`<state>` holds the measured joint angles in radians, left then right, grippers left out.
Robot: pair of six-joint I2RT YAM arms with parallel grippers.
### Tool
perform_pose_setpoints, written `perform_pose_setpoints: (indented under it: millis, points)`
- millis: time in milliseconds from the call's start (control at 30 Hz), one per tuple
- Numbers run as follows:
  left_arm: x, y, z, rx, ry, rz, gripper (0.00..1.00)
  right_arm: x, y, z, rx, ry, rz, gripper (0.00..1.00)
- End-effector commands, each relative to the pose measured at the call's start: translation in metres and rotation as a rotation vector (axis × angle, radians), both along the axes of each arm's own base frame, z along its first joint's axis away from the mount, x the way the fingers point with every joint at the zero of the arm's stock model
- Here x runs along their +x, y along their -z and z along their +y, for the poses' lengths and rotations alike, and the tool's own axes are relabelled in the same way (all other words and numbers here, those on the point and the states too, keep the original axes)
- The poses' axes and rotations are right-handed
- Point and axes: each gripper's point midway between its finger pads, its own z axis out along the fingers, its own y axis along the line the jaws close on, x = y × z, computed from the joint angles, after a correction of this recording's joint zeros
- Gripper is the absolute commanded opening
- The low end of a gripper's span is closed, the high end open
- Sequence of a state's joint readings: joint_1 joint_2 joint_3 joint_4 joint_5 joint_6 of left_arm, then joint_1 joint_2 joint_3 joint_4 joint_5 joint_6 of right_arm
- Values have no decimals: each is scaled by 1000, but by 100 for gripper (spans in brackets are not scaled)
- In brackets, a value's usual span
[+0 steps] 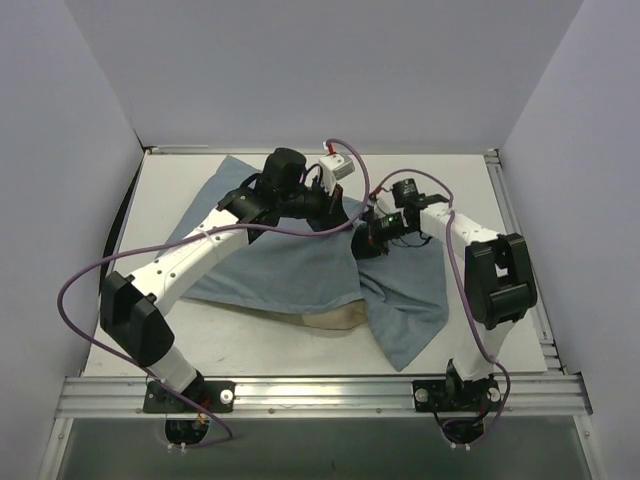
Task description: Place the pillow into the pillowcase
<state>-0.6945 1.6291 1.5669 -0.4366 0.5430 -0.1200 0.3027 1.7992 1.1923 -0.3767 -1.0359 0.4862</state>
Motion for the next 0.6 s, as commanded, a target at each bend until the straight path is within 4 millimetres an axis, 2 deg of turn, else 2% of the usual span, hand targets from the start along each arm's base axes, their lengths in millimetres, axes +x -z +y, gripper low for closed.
perform_pose_setpoints:
  millis: [0, 33, 67, 100, 133, 200, 300, 333, 400, 433, 467, 500, 533, 567]
  points:
    - [-26, -27, -9, -87, 76, -62, 0, 76, -44, 4, 81, 155, -148, 0]
    - [-35, -23, -9, -87, 105, -52, 0, 105, -59, 1, 121, 211, -213, 0]
    - [-40, -19, -10, -82, 125, -48, 0, 123, -67, 0, 144, 252, -233, 0]
    - [-48, -9, -10, -70, 146, -27, 0, 139, -84, 3, 190, 314, -225, 0]
    - [-54, -4, -13, -65, 169, -18, 0, 156, -99, 6, 242, 334, -312, 0]
    - [-58, 2, -18, -60, 192, -6, 0, 166, -113, 13, 293, 351, -330, 0]
    - [-55, 14, -34, -58, 217, -22, 0, 166, -95, 18, 274, 342, -302, 0]
    - [-49, 27, -43, -35, 209, -18, 0, 166, -86, 15, 257, 335, -310, 5]
    - [-36, 36, -55, -45, 191, -16, 0, 169, -71, -1, 223, 337, -279, 21]
    - [-24, 48, -65, -33, 179, -10, 0, 161, -60, -12, 189, 316, -271, 32]
    - [-16, 52, -71, -36, 169, -18, 1, 157, -57, -23, 170, 311, -277, 42]
    - [-9, 54, -76, -37, 161, -22, 18, 145, -43, -48, 112, 328, -201, 51]
    - [0, 70, -82, -23, 157, -7, 30, 135, -42, -61, 84, 317, -188, 59]
    - [8, 64, -85, -26, 151, -32, 36, 128, -40, -75, 57, 254, -254, 59]
